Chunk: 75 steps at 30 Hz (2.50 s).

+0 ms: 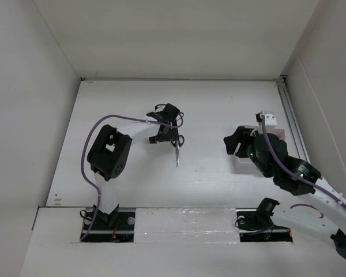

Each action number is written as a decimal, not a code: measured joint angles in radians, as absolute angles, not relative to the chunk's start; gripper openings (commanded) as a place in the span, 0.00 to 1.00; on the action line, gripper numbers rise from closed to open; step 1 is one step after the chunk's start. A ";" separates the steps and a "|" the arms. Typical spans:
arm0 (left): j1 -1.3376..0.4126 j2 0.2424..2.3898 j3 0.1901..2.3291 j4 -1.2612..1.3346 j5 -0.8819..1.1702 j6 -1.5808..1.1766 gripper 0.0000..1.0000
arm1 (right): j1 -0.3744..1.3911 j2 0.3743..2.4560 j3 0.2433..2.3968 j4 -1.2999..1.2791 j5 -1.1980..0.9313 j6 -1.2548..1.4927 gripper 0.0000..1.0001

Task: Sort the stationery into containers
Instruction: Pick up the scissors from the center of the board.

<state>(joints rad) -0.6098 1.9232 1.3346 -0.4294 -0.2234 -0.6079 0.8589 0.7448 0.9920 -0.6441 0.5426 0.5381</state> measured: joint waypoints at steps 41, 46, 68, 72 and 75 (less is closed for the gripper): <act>-0.659 1.396 1.248 -0.422 -0.241 -0.580 0.00 | 0.861 0.815 0.685 -0.111 -0.049 0.375 0.70; -0.666 1.247 1.213 -0.419 -0.164 -0.533 0.00 | 0.840 0.910 0.675 0.039 -0.167 0.341 0.70; -0.667 1.156 1.140 -0.437 -0.012 -0.434 0.00 | 0.832 1.284 0.810 0.392 -0.265 0.446 0.61; -0.667 1.144 1.138 -0.435 -0.004 -0.427 0.00 | 0.831 1.309 0.838 0.406 -0.260 0.451 0.49; -0.667 1.135 1.138 -0.433 0.001 -0.426 0.00 | 0.831 1.330 0.848 0.413 -0.259 0.461 0.46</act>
<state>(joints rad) -0.6666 1.1347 1.1381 -0.4332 0.0006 -0.4263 0.8307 1.3300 0.8482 0.4133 -0.2588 0.4614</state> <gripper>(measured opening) 0.010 0.482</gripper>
